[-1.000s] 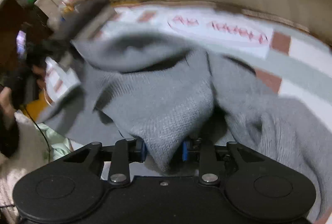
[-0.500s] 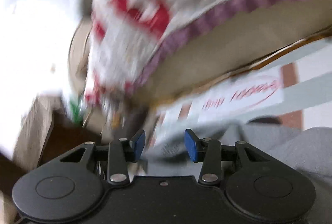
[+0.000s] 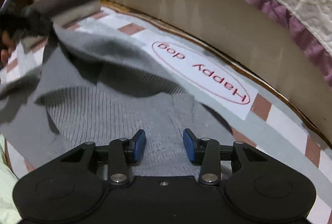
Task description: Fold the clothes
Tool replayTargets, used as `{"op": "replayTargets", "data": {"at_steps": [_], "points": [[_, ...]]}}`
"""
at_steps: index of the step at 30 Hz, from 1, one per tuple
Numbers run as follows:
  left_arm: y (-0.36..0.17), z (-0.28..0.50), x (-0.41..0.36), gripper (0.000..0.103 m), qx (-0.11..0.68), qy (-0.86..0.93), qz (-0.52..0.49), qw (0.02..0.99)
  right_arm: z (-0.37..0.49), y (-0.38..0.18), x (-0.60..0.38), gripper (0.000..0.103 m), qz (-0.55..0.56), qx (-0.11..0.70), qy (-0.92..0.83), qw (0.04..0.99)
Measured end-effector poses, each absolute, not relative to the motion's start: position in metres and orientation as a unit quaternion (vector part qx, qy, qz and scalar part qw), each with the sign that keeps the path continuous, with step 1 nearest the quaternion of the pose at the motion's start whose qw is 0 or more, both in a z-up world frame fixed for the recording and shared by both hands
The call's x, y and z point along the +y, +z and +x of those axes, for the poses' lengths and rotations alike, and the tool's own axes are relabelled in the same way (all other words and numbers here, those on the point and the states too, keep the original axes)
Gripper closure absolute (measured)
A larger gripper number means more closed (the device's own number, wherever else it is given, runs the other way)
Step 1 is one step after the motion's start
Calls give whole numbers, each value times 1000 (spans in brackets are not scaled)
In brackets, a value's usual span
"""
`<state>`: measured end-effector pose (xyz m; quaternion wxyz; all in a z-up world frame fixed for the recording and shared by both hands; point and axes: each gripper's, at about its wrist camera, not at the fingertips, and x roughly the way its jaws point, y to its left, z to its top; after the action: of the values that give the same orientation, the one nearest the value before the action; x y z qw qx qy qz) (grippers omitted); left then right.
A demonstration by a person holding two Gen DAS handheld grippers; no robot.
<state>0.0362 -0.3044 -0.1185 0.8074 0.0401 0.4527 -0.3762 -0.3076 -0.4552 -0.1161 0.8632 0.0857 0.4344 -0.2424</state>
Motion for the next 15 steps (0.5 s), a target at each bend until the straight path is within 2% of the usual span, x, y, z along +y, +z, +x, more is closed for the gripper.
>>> {"op": "replayTargets", "data": {"at_steps": [2,3,4,5,7,15], "points": [[-121,35,-308,99,454,-378,57,805,-311,-122,-455,59,97,441,-245,858],[-124,33,-310,99,454,-379,68,804,-311,-121,-453,65,102,439,-246,858],[-126,31,-311,99,452,-379,76,804,-312,-118,-451,81,106,434,-248,860],[-128,30,-312,99,450,-379,81,804,-314,-114,-448,90,112,424,-246,864],[-132,28,-312,99,447,-380,92,804,-318,-105,-438,92,109,401,-253,874],[-137,50,-286,99,491,-389,-32,779,-362,-48,-412,99,131,253,-336,898]]}}
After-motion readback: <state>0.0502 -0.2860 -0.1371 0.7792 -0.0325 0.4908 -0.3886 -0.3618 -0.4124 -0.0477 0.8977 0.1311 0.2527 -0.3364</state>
